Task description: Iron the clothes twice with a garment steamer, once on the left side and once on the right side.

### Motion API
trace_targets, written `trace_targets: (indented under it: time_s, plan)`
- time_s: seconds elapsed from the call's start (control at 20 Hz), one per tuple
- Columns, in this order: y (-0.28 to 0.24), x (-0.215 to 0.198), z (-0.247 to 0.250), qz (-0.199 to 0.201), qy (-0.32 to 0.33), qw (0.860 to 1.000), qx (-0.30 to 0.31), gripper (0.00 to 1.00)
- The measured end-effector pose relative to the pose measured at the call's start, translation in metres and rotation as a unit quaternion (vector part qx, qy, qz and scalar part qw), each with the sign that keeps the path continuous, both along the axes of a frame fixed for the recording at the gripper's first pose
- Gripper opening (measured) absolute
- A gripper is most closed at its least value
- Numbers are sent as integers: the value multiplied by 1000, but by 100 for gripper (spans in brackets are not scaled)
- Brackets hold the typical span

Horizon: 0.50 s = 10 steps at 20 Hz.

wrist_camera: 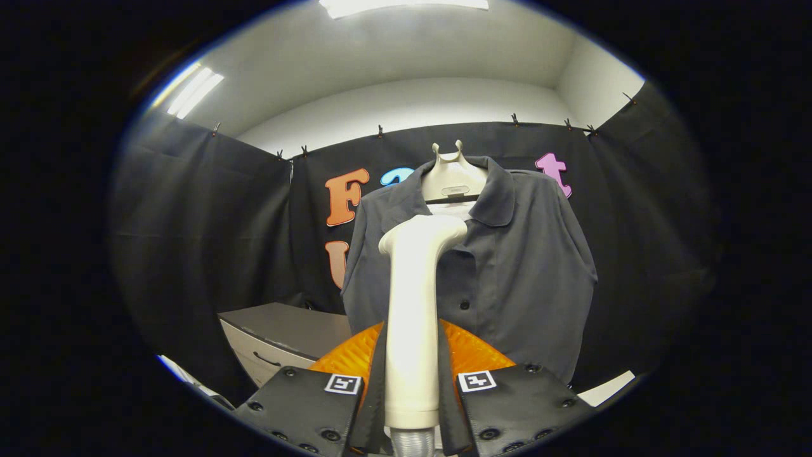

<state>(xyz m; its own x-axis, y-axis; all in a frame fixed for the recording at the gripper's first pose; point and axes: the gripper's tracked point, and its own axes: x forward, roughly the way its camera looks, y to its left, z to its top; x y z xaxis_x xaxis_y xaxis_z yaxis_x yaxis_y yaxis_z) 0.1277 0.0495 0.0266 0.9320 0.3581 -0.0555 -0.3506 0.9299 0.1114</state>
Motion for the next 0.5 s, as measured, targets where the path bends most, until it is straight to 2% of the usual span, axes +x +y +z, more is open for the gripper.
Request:
trace_targets:
  time_s: [0.5]
  plan:
    - [16,20,-35,6,-2,1000,6,42]
